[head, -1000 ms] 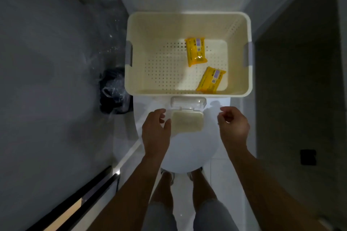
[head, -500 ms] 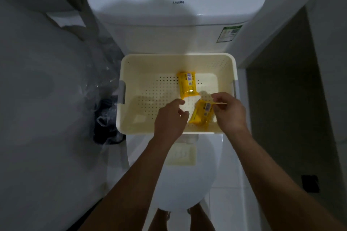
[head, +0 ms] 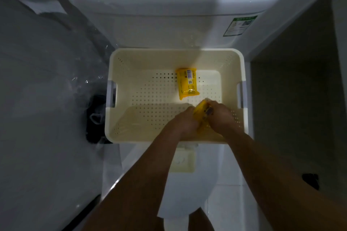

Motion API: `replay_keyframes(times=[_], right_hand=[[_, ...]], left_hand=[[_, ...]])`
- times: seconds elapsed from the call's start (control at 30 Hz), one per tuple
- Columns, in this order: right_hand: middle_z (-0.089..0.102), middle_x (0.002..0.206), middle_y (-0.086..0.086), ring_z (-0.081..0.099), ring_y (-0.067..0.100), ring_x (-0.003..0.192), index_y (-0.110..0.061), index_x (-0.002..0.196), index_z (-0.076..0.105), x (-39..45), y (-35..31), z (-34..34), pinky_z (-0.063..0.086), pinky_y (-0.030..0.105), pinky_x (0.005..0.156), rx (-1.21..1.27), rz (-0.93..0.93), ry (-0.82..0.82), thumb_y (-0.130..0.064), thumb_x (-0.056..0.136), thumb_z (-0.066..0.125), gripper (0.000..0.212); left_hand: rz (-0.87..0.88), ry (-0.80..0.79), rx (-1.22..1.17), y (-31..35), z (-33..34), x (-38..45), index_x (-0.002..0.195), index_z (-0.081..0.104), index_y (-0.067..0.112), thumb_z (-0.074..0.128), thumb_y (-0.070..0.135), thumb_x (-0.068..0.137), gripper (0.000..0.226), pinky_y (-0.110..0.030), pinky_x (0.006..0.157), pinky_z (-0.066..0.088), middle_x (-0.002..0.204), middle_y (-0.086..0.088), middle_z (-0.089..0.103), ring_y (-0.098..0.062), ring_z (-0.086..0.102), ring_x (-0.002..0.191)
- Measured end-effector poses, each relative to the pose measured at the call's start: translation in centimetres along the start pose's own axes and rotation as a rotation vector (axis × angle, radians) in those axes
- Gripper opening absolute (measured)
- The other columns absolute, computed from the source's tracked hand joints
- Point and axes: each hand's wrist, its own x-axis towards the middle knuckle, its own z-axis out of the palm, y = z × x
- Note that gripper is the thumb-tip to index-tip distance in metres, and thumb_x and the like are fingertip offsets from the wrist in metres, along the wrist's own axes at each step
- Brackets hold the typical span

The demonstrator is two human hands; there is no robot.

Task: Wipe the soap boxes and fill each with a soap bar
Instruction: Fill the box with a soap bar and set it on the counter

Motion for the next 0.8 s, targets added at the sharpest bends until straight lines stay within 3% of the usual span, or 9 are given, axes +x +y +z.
replay_keyframes(times=[0.1, 0.23, 0.3, 0.47, 0.63, 0.73, 0.8], right_hand=[[0.067, 0.119, 0.012, 0.061, 0.025, 0.098, -0.016, 0.130, 0.060, -0.1, -0.1, 0.2, 0.043, 0.029, 0.080, 0.043, 0.003, 0.006, -0.006, 0.099, 0.047, 0.035], [0.069, 0.117, 0.010, 0.064, 0.029, 0.104, -0.021, 0.131, 0.061, -0.2, -1.0, 0.4, 0.054, 0.036, 0.088, 0.146, 0.017, -0.029, 0.000, 0.092, 0.053, 0.045], [0.070, 0.115, 0.010, 0.065, 0.029, 0.103, -0.021, 0.130, 0.063, -0.4, -1.5, 0.5, 0.055, 0.039, 0.089, 0.198, 0.013, -0.028, 0.004, 0.088, 0.054, 0.049], [0.072, 0.113, 0.003, 0.069, 0.021, 0.099, -0.021, 0.126, 0.066, -1.0, -2.4, 0.5, 0.058, 0.039, 0.090, 0.317, -0.031, 0.096, 0.007, 0.088, 0.058, 0.048], [0.070, 0.102, -0.006, 0.065, 0.007, 0.083, -0.022, 0.120, 0.066, -3.0, -3.2, -0.2, 0.057, 0.030, 0.084, 0.369, -0.101, 0.206, 0.005, 0.085, 0.068, 0.045], [0.072, 0.097, -0.002, 0.067, 0.014, 0.085, -0.019, 0.115, 0.069, -4.8, -3.8, -1.1, 0.056, 0.029, 0.082, 0.396, -0.176, 0.269, -0.008, 0.087, 0.075, 0.031], [0.073, 0.095, 0.001, 0.067, 0.019, 0.087, -0.016, 0.112, 0.071, -6.2, -4.3, -1.7, 0.056, 0.031, 0.082, 0.417, -0.226, 0.300, -0.015, 0.091, 0.072, 0.022]], left_hand=[[-0.016, 0.011, -0.079, -0.7, -1.3, -0.3, 0.148, 0.035, 0.021, 0.055, 0.013, 0.090, 0.062, -0.034, 0.087, 0.045, 0.139, -0.010, 0.052, -0.026, 0.054, 0.118], [-0.003, 0.101, -0.111, -2.2, -2.8, -0.5, 0.138, 0.044, 0.021, 0.064, 0.005, 0.082, 0.062, -0.044, 0.087, 0.054, 0.120, -0.010, 0.063, -0.025, 0.062, 0.103], [0.017, 0.165, -0.137, -2.9, -3.4, -0.7, 0.137, 0.047, 0.021, 0.067, -0.001, 0.079, 0.065, -0.047, 0.089, 0.055, 0.121, -0.009, 0.062, -0.025, 0.063, 0.104], [0.094, 0.271, -0.152, -4.1, -4.2, -1.5, 0.142, 0.048, 0.021, 0.073, -0.008, 0.072, 0.080, -0.034, 0.080, 0.055, 0.127, -0.006, 0.062, -0.020, 0.063, 0.105], [0.294, 0.492, -0.023, -3.8, -4.9, -4.1, 0.139, 0.051, 0.019, 0.073, 0.004, 0.080, 0.065, -0.024, 0.084, 0.047, 0.119, -0.004, 0.059, -0.015, 0.058, 0.097], [0.384, 0.572, -0.010, -3.2, -5.9, -6.0, 0.132, 0.058, 0.019, 0.070, 0.015, 0.088, 0.046, -0.008, 0.074, 0.039, 0.113, 0.000, 0.060, -0.010, 0.055, 0.090], [0.413, 0.548, -0.013, -3.0, -6.5, -7.2, 0.123, 0.063, 0.022, 0.067, 0.026, 0.091, 0.033, -0.005, 0.071, 0.035, 0.106, 0.000, 0.059, -0.009, 0.054, 0.086]])
